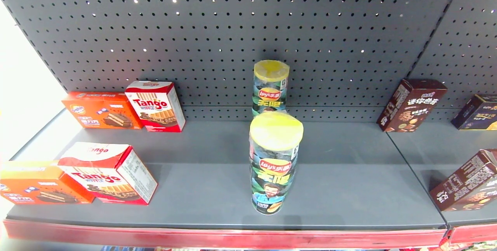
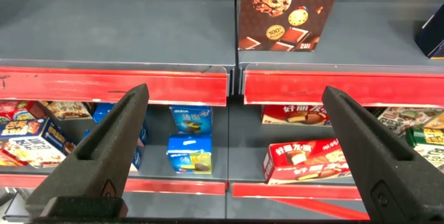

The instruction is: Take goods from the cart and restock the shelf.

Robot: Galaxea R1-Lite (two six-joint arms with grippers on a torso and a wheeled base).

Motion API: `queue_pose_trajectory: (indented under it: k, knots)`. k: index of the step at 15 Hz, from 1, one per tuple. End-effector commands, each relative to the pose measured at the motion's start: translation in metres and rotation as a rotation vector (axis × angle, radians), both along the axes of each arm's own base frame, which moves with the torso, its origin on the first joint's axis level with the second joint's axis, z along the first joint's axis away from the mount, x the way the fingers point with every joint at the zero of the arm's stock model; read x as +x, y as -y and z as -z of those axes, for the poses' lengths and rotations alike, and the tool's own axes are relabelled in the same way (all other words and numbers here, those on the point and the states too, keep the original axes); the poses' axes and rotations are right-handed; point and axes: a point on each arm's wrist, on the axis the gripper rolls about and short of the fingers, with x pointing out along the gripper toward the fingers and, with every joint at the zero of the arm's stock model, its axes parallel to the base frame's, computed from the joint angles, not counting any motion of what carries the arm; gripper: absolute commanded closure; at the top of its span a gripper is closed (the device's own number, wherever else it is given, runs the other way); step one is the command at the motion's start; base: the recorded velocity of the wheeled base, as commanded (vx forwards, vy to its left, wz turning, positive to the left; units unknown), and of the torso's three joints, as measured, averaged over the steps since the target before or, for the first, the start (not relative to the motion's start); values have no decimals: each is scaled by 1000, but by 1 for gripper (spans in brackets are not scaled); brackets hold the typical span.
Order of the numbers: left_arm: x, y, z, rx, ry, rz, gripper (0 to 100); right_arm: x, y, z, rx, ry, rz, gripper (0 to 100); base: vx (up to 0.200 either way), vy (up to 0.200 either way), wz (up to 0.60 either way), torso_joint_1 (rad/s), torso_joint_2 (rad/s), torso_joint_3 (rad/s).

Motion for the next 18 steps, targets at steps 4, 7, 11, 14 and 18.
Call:
queue_pose_trajectory:
  k: [4,7,11,14,18]
  knots:
    - [0,0,0,1,-1,-3,0,0,0,0,0,-1,-1,0,0,0,0,0,0,0]
    - [0,0,0,1,-3,0,0,0,0,0,0,-1,-1,0,-67,0,0,1,2,1]
    - [0,0,0,2,-3,0,0,0,0,0,0,-1,-1,0,0,0,0,0,0,0]
    - [0,0,0,4,-3,2,0,0,0,0,0,-1,-1,0,0,0,0,0,0,0]
    - [0,0,0,2,-1,2,0,0,0,0,0,-1,-1,0,0,0,0,0,0,0]
